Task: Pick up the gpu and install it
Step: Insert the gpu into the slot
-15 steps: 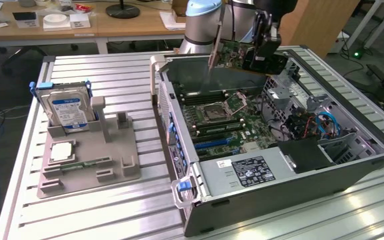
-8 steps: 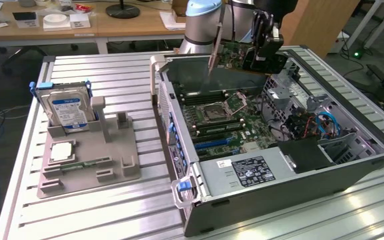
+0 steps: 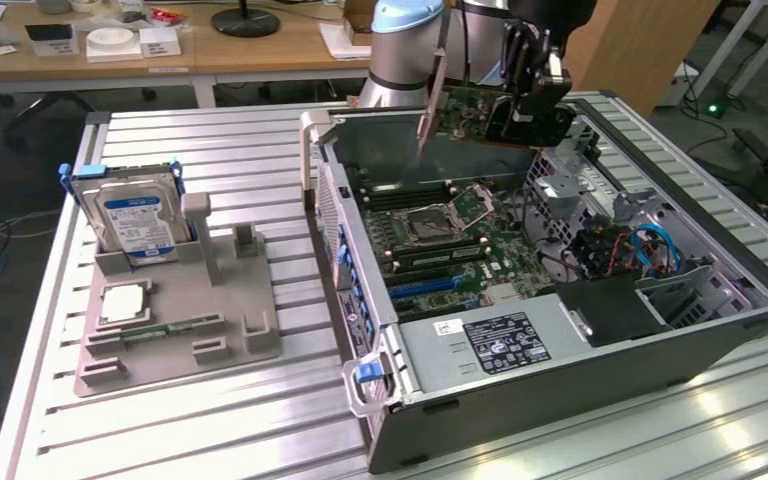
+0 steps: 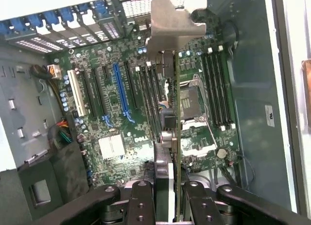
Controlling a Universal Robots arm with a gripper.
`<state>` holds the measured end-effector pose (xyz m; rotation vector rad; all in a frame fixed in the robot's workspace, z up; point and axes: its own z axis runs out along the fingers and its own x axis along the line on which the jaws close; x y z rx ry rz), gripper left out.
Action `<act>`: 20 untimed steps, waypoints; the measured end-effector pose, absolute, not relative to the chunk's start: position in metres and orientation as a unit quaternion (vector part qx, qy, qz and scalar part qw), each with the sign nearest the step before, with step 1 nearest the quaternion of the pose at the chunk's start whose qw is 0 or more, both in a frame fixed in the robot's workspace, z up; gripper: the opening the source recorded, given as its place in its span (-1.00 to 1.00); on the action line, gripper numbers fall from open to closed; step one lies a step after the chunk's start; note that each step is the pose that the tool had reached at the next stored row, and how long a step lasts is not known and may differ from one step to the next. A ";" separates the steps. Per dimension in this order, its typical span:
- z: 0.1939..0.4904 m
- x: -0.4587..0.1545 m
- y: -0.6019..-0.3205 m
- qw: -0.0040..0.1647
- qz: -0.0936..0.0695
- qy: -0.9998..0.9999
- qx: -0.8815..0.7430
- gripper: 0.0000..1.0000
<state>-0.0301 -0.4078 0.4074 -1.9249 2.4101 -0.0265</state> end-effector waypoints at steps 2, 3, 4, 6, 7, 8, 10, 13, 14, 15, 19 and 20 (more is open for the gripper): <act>0.407 -0.030 -0.408 0.029 -0.008 0.777 -0.629 -0.44; 0.407 -0.030 -0.409 0.029 -0.008 0.775 -0.632 -0.44; 0.407 -0.030 -0.409 0.029 -0.008 0.772 -0.634 -0.44; 0.407 -0.030 -0.409 0.029 -0.008 0.769 -0.639 -0.44; 0.407 -0.030 -0.410 0.029 -0.008 0.767 -0.641 -0.44; 0.407 -0.030 -0.410 0.029 -0.008 0.765 -0.644 -0.44; 0.407 -0.030 -0.410 0.029 -0.008 0.761 -0.648 -0.44; 0.407 -0.030 -0.411 0.029 -0.007 0.755 -0.655 -0.44; 0.407 -0.030 -0.411 0.029 -0.007 0.753 -0.657 -0.44; 0.407 -0.030 -0.411 0.029 -0.007 0.751 -0.659 -0.44; 0.407 -0.030 -0.412 0.029 -0.007 0.743 -0.669 -0.44; 0.407 -0.030 -0.412 0.029 -0.007 0.741 -0.671 -0.44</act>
